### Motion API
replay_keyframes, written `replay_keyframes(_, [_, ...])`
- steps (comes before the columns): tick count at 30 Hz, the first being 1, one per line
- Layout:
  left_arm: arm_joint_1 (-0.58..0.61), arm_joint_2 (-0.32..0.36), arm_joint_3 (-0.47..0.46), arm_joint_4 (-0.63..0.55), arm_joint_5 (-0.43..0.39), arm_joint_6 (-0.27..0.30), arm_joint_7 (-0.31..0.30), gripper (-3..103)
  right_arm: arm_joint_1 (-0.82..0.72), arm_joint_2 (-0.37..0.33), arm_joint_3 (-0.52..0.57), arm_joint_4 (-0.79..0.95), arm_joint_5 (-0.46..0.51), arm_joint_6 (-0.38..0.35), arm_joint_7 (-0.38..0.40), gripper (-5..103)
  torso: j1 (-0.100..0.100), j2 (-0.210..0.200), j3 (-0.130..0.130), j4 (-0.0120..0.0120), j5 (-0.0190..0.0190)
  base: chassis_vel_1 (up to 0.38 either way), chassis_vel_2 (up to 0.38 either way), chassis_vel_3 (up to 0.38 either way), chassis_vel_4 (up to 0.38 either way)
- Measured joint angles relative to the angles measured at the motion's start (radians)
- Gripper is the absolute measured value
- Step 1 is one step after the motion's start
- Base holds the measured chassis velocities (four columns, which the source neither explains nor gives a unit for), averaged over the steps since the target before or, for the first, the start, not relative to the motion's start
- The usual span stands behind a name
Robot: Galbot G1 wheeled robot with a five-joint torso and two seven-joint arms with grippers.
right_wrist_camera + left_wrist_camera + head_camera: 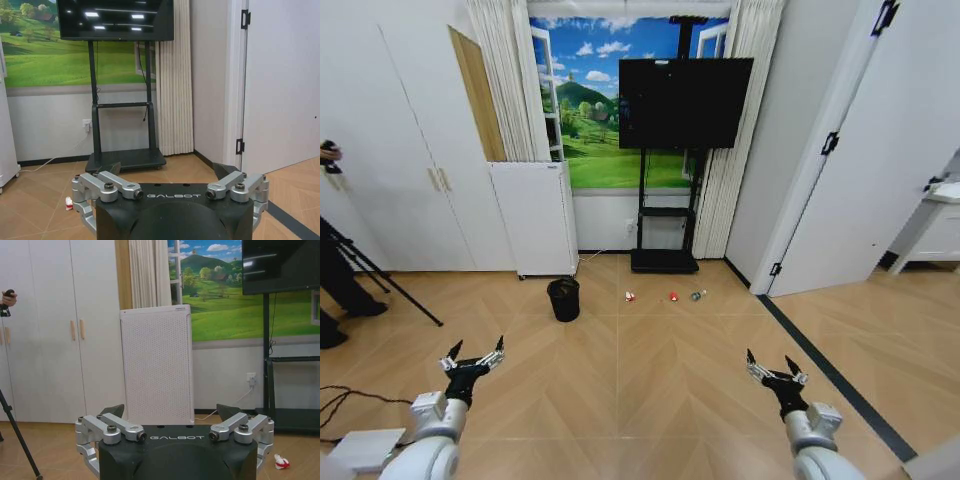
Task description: Pick up the trash bin and place the garbage on the floor into it.
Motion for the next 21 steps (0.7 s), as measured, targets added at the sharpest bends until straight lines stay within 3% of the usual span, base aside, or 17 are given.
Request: replay_keyframes(21, [0.015,-0.020,0.003,0.001,0.013,-0.010,0.000,100,0.000,0.004,-0.002,-0.012,-0.004,0.003,-0.001,100,0.000,0.000,0.000,0.0000,0.0000,-0.004,0.006,0.004,-0.004])
